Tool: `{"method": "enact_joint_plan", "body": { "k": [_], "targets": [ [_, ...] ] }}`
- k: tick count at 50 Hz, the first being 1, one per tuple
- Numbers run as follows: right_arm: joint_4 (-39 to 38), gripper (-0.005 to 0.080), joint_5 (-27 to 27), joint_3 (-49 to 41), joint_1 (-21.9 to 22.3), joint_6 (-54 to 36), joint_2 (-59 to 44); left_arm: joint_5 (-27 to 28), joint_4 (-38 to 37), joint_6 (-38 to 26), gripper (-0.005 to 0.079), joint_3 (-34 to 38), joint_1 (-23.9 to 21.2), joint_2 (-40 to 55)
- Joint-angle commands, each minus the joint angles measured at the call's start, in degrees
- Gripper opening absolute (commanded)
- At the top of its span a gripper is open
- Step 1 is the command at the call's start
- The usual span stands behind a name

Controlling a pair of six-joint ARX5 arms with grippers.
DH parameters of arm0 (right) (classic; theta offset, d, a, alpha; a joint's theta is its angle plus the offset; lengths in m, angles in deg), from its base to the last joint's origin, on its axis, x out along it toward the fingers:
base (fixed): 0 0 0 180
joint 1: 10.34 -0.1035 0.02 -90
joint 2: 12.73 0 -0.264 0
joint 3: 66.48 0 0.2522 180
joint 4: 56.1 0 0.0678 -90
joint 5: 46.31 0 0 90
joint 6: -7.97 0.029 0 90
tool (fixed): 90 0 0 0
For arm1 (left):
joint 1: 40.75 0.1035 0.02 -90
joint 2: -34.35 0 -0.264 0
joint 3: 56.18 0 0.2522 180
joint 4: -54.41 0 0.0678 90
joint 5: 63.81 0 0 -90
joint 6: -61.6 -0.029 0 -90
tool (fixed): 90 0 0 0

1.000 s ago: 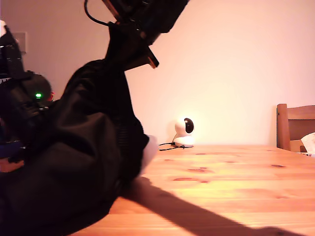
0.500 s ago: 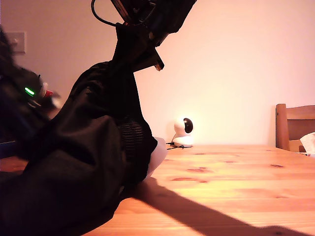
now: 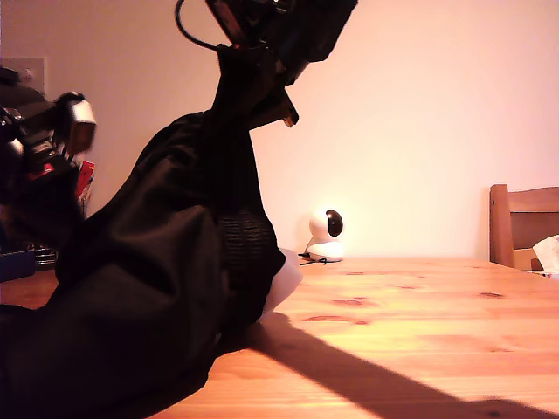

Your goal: Fold the shorts in front of you. After folding it, place it to the right side.

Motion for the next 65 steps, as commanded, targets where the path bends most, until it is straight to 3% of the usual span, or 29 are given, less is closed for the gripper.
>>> {"method": "enact_joint_plan", "body": {
  "k": [1, 11, 17, 31, 40, 65],
  "targets": [
    [-0.20, -0.0011, -0.55, 0.31, 0.48, -0.96, 0.94, -1.14, -1.27, -0.63, 0.0305, 0.70, -0.24, -2.69],
    [-0.17, -0.0011, -0.59, 0.31, 1.09, -1.36, 0.94, -6.69, -4.35, -2.80, 0.0305, 0.70, -3.32, -8.35],
    [-0.07, -0.0011, -0.61, 0.31, 1.09, -1.46, 0.94, -7.13, -4.46, -3.06, 0.0305, 0.70, -5.16, -10.86],
    [0.79, -0.0011, -2.03, 0.31, 1.11, -2.43, 0.94, -13.53, -3.41, -9.44, 0.0305, 0.83, -9.60, -11.21],
    [1.07, -0.0011, -2.03, 0.31, 1.09, -2.47, 0.94, -13.60, 0.15, -10.62, 0.0305, 0.92, -9.55, -10.97],
    [1.03, -0.0011, -2.01, 0.31, 1.14, -2.82, 0.94, -11.63, -3.82, -10.43, 0.0305, 1.88, -10.69, -10.47]
  ]
}}
